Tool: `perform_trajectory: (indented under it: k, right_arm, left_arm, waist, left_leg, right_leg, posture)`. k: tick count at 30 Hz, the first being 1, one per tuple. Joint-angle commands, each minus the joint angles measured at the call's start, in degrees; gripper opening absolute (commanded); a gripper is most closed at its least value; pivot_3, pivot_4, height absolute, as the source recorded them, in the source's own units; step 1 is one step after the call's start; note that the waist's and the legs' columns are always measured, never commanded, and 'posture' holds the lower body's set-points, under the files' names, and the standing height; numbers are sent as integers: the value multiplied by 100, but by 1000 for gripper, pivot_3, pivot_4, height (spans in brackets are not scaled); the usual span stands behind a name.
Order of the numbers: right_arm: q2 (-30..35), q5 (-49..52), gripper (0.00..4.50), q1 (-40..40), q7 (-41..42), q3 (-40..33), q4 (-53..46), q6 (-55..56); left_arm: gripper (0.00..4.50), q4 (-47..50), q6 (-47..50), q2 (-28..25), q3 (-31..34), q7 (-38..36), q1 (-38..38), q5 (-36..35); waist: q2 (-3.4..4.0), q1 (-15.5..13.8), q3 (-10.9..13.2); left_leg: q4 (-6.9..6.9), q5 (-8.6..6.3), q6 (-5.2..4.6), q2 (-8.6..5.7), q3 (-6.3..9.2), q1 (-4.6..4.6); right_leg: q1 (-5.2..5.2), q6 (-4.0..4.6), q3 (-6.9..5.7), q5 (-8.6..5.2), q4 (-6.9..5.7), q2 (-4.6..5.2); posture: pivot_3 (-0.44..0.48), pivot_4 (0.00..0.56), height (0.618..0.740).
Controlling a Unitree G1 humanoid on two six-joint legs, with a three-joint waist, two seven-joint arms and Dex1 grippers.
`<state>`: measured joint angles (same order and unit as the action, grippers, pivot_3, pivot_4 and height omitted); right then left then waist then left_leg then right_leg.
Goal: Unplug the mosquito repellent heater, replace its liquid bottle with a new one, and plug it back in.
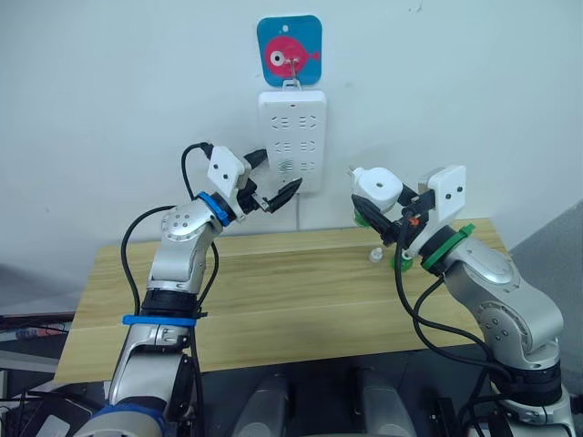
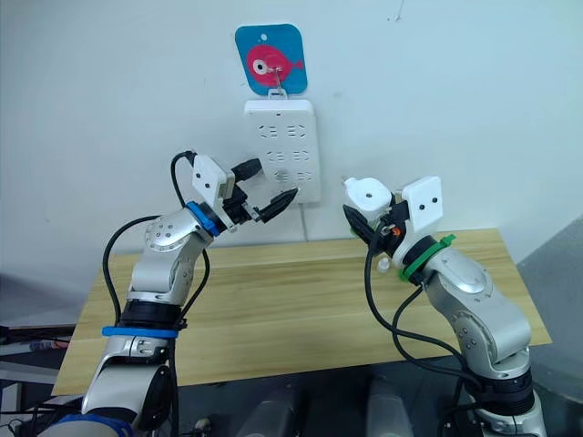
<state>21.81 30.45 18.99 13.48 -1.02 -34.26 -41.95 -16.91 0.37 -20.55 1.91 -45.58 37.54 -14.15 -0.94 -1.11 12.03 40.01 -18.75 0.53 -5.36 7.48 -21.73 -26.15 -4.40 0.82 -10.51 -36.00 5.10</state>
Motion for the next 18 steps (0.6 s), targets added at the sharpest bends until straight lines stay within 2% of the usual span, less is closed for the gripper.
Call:
perform_trajectory:
  k: [1, 14, 17, 18]
  right_arm:
    - [-66, 2, 2984, 45, -30, -107, -292, 126]
    - [-89, -128, 2984, 82, -2, 3, -284, 108]
    - [-123, -155, 2984, 84, -14, 15, -278, 115]
    - [-129, -164, 2984, 73, -14, 18, -280, 117]
  left_arm:
    - [4500, -115, -158, 22, -30, -196, 238, -89]
    - [4500, -132, 380, 277, 35, -466, 481, -489]
    - [3954, -51, 482, 257, 24, -506, 460, -545]
    - [3636, -5, 542, 243, 24, -529, 444, -571]
  waist:
    - [0, 3, 0]
    - [-1, 12, -1]
    - [-1, 15, -1]
    - [-1, 16, -1]
  left_leg:
    - [0, 0, 0, 0, 0, 0]
    - [4, 0, 0, -2, 4, -2]
    - [4, 0, 0, -2, 4, -2]
    - [4, 0, 0, -2, 4, -2]
  right_leg:
    - [0, 0, 0, 0, 0, 0]
    - [0, 0, -3, 0, -2, 2]
    - [0, 0, -3, 0, -2, 2]
    - [0, 0, -3, 0, -2, 2]
  posture:
    - [23, 157, 740]
    - [18, 163, 740]
    - [16, 164, 740]
    - [16, 164, 740]
